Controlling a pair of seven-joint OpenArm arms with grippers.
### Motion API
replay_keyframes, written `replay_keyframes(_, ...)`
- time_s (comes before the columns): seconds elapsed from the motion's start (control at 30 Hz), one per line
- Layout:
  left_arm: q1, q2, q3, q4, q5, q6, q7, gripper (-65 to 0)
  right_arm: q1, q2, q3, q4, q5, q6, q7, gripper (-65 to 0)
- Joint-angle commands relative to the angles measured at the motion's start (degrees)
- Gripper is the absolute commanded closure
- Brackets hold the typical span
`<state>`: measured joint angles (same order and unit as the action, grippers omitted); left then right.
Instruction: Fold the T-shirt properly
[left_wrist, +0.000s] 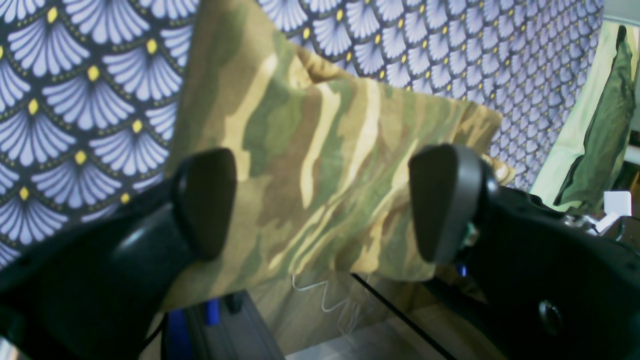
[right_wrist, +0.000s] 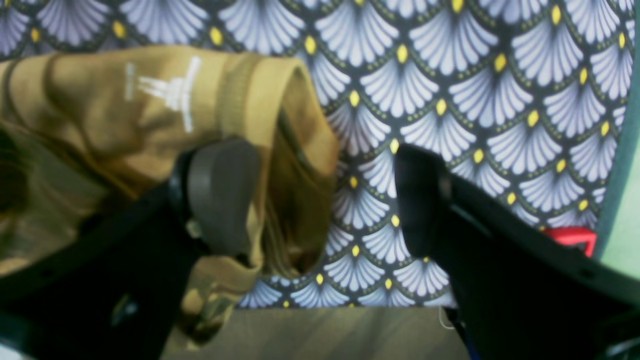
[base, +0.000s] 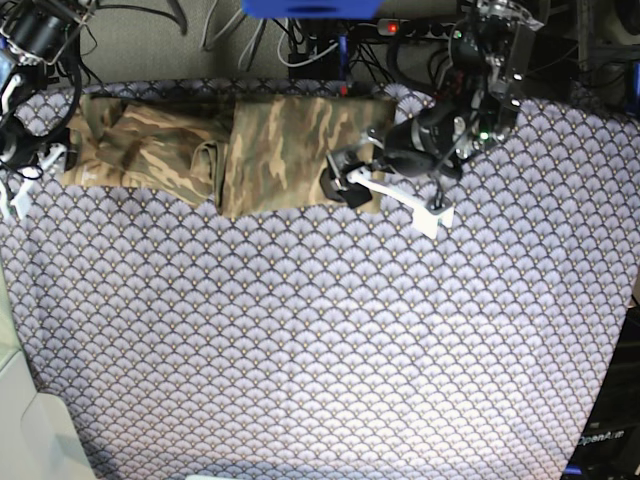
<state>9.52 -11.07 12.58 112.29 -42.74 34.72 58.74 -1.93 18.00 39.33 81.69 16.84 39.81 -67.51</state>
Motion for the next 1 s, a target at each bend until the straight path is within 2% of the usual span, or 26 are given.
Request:
replay_keyframes(0.0, -0.7, 0.1, -0.1, 1.2, -0.9, 0.0, -0.1, -52.8, 0.4, 1.1, 0.2, 0.0, 0.4, 0.2, 1.1, -45.9)
replay_keyframes(0.5, -0.7, 0.1, -0.1, 1.0, -0.9, 0.0, -0.1, -52.8, 0.4, 4.2, 0.1, -2.0, 0.4, 0.2, 1.7, -46.0)
replay_keyframes(0.73, -0.7, 0.1, -0.1, 1.0, -0.9, 0.0, -0.1, -52.8, 0.3, 3.7, 0.2, -2.0, 0.3, 0.2, 1.2, -46.0)
replay_keyframes(0.97, -0.7, 0.1, -0.1, 1.0, -0.9, 0.0, -0.1, -52.8, -0.2, 0.9, 0.3, -2.0, 0.4, 0.2, 1.1, -46.0)
